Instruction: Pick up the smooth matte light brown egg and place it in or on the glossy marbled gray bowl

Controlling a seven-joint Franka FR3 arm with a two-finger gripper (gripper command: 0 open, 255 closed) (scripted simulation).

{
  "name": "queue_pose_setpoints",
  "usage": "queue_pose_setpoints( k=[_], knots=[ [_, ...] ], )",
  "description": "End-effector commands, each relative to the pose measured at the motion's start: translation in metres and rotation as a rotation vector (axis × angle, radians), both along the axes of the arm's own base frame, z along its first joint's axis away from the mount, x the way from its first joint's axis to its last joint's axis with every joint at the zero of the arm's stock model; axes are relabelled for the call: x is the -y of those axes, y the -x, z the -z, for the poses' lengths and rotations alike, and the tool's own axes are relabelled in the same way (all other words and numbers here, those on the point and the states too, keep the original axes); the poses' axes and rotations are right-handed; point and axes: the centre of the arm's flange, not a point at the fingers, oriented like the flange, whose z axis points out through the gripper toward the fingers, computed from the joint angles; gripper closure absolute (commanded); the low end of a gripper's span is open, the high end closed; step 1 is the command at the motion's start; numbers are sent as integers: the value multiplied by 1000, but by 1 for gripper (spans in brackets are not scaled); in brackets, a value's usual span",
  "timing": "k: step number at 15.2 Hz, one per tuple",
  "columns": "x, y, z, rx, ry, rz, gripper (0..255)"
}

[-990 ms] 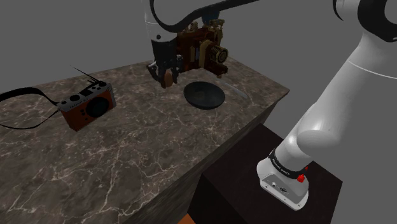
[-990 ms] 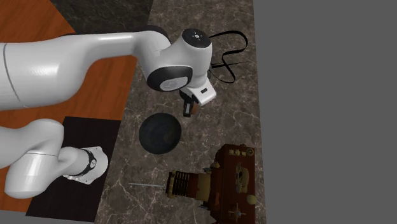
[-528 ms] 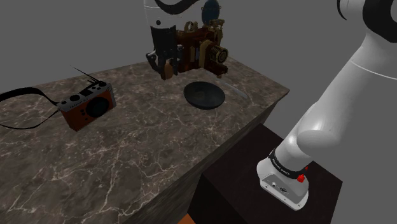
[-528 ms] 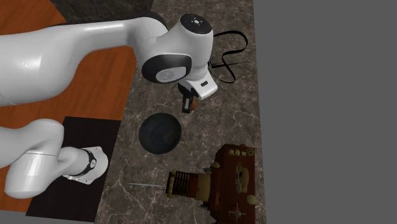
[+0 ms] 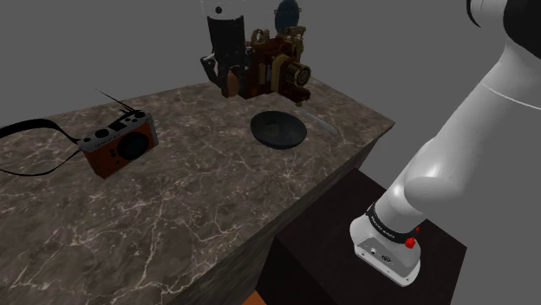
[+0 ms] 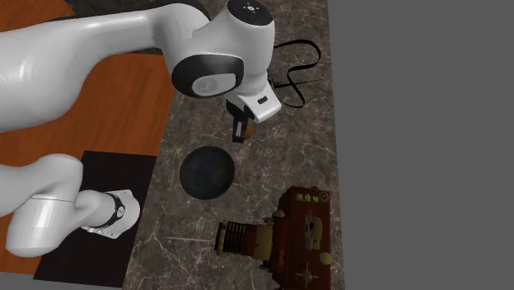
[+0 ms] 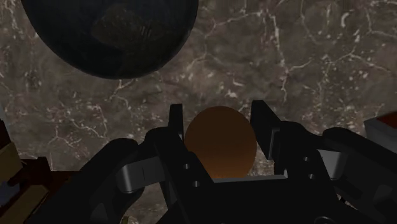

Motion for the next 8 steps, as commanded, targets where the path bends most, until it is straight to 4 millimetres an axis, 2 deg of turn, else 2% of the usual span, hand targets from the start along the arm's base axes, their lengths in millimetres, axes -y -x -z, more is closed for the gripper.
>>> queue_pose_setpoints(
  k=[1, 8],
  knots=[
    [13, 15, -1, 0, 0, 0, 255],
    [74, 84, -1, 0, 0, 0, 255]
  ],
)
